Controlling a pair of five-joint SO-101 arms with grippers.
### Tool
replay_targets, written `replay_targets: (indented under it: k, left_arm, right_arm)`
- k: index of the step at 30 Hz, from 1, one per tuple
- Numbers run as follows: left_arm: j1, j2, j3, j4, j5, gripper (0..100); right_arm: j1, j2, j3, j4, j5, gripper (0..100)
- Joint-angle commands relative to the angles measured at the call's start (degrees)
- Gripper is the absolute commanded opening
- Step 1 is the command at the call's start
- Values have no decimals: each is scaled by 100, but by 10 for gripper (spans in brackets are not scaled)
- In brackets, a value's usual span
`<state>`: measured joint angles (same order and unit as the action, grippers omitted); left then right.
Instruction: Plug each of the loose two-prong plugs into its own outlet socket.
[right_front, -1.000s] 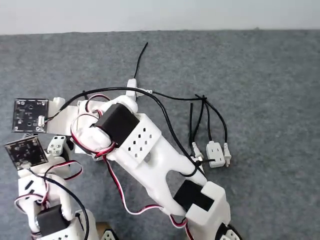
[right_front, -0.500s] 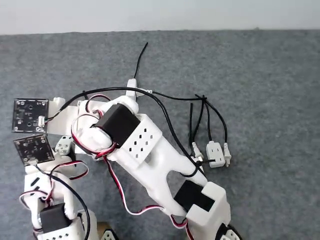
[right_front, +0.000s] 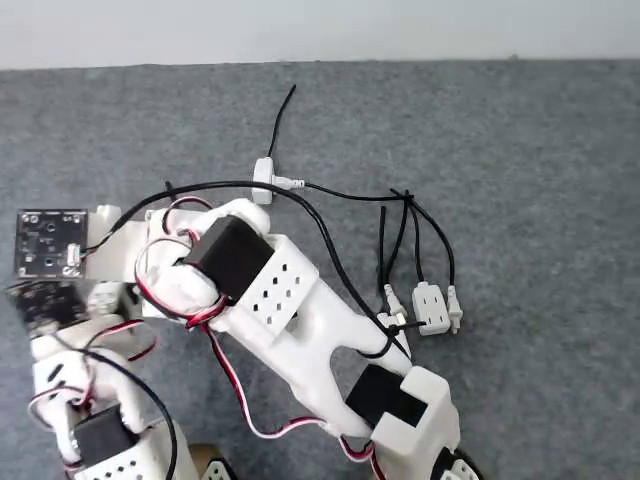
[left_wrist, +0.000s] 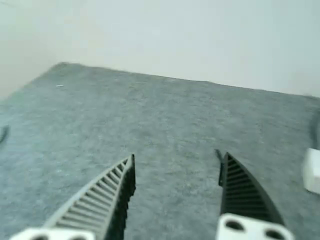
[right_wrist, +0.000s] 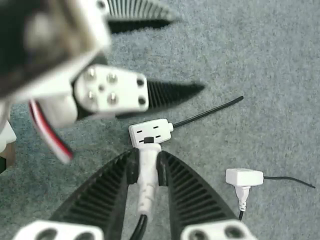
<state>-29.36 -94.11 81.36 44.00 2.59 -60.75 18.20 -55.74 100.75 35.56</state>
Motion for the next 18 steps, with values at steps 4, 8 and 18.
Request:
replay_targets:
  k: [4,8,18]
  left_arm:
    - [-782,-9,-382,-176,62,273]
    - [-1073,-26,-655,141,35,273]
    - [-1415,-35,-752,176,-88,273]
  right_arm:
    - [-31,505,-123,-48,18,9]
    - [-22,796,-123,-22,334,9]
    - [198,1103,-123,57,563,9]
